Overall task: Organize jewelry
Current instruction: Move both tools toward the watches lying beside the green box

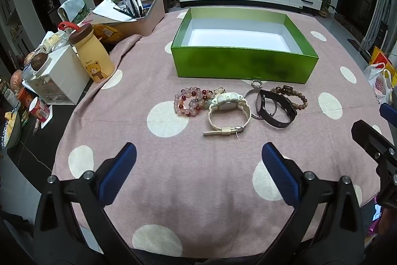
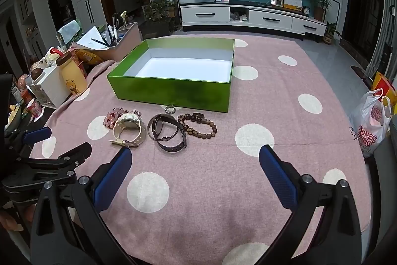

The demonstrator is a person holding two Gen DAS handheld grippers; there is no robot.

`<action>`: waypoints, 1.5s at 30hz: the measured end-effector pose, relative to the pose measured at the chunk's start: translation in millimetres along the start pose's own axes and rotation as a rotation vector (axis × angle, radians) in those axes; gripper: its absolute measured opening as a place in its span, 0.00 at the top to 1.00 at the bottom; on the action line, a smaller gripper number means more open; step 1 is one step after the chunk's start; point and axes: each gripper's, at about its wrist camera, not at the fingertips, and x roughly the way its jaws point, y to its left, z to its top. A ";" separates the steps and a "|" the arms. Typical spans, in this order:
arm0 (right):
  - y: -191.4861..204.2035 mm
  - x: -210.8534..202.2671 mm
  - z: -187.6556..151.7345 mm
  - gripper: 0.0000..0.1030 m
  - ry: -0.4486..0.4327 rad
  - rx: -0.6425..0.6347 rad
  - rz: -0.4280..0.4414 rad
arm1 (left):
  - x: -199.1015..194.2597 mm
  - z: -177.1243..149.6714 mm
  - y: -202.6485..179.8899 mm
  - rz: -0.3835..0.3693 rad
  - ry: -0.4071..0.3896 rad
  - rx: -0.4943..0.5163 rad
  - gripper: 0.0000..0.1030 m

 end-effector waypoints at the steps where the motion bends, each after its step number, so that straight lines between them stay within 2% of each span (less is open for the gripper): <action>1: 0.0 0.0 0.0 0.01 0.000 0.000 0.000 | 0.0 0.0 0.0 0.000 0.001 0.000 0.02; 17: -1.8 3.2 -0.6 0.01 0.005 0.006 0.006 | 1.0 -0.4 1.1 -0.008 0.002 -0.007 0.02; 26: -14.8 7.7 -9.7 0.01 -0.049 -0.004 0.151 | 17.0 -10.6 21.5 -0.134 -0.016 -0.097 0.02; 33: -17.4 26.5 -24.8 0.01 -0.025 -0.022 0.209 | 39.1 -27.8 36.3 -0.191 0.001 -0.172 0.02; 35: -14.7 30.6 -29.1 0.05 -0.026 -0.041 0.219 | 45.9 -30.7 40.2 -0.219 0.012 -0.208 0.03; 45: -0.7 58.4 -37.1 0.35 0.022 -0.107 0.290 | 70.9 -17.0 38.0 -0.267 0.052 -0.251 0.26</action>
